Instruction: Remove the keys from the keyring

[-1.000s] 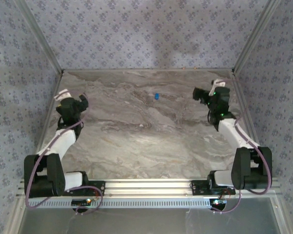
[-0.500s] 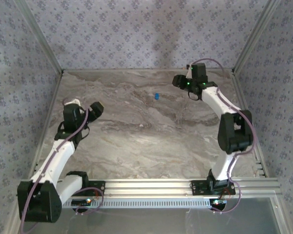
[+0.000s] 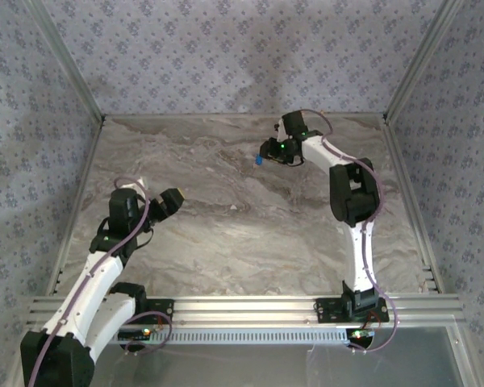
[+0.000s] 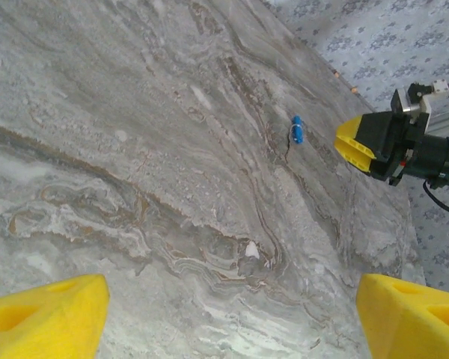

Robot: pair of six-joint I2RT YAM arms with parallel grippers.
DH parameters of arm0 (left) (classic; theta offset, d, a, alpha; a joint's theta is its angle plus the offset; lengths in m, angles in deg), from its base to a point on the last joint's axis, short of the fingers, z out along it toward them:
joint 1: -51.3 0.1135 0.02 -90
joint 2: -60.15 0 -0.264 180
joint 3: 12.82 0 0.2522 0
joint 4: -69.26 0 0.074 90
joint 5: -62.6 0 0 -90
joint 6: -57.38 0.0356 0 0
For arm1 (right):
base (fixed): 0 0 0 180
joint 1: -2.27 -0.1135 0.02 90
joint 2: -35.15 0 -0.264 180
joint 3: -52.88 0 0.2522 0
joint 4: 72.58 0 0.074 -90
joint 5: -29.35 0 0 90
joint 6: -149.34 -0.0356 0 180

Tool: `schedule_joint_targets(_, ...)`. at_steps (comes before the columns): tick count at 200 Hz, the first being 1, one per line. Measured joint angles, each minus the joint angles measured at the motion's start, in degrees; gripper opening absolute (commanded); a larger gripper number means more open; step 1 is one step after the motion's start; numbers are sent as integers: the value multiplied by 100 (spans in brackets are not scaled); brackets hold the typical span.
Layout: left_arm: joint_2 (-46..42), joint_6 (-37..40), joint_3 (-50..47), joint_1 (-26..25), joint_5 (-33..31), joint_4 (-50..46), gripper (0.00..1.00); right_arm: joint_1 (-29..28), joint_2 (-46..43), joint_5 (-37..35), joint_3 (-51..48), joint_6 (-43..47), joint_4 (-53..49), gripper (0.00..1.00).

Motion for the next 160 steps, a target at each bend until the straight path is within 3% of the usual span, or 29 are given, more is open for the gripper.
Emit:
schedule_joint_targets(63, 4, -164, -98, -46, 22, -52, 86, -11, 590, 111, 702, -2, -199, 35)
schedule_joint_targets(129, 4, -249, -192, -46, 22, -48, 86, -125, 984, 203, 1143, 2, -413, 38)
schedule_joint_targets(160, -20, -269, -219, -46, 20, -50, 86, -179, 1051, 216, 1255, 42, -490, 30)
